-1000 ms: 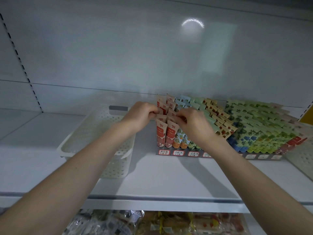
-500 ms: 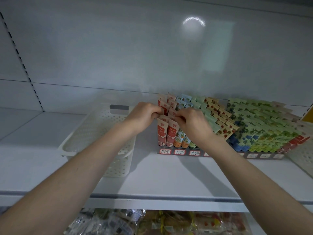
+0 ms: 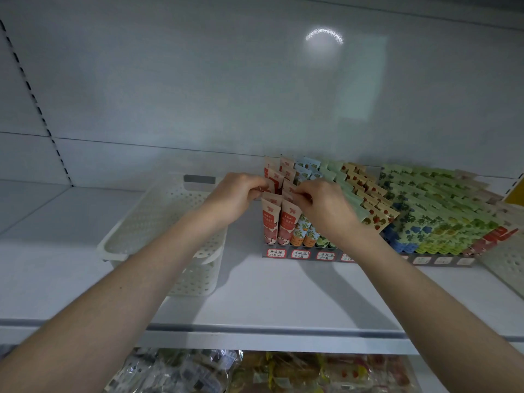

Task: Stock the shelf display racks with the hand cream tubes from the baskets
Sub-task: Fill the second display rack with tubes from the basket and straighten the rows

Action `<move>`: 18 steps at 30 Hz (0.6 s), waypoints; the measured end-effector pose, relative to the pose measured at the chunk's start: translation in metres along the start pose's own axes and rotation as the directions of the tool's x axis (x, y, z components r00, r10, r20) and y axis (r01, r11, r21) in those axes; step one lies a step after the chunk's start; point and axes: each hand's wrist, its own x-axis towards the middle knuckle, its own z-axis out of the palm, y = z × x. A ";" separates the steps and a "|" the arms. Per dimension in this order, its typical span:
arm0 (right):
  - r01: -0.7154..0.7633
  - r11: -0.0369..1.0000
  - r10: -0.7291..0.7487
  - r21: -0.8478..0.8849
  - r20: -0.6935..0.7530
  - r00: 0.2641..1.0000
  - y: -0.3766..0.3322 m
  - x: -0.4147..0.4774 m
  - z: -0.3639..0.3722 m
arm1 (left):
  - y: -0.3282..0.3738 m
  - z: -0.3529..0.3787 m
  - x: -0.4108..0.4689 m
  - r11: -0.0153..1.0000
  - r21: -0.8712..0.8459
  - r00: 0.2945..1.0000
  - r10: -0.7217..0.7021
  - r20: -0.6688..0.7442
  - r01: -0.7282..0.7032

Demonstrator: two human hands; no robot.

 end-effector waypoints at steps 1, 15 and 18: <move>0.001 1.000 -0.001 0.004 -0.005 1.000 0.000 0.000 -0.001 | -0.001 0.000 0.001 1.000 0.023 1.000 -0.001 -0.024 0.002; -0.134 0.967 0.164 -0.215 0.132 0.978 -0.003 0.029 -0.010 | -0.003 0.006 0.026 0.993 0.107 0.993 0.057 -0.100 -0.046; -0.135 0.969 0.165 -0.205 0.137 0.977 -0.002 0.031 -0.007 | 0.002 0.008 0.027 0.990 0.113 0.988 0.092 -0.126 -0.078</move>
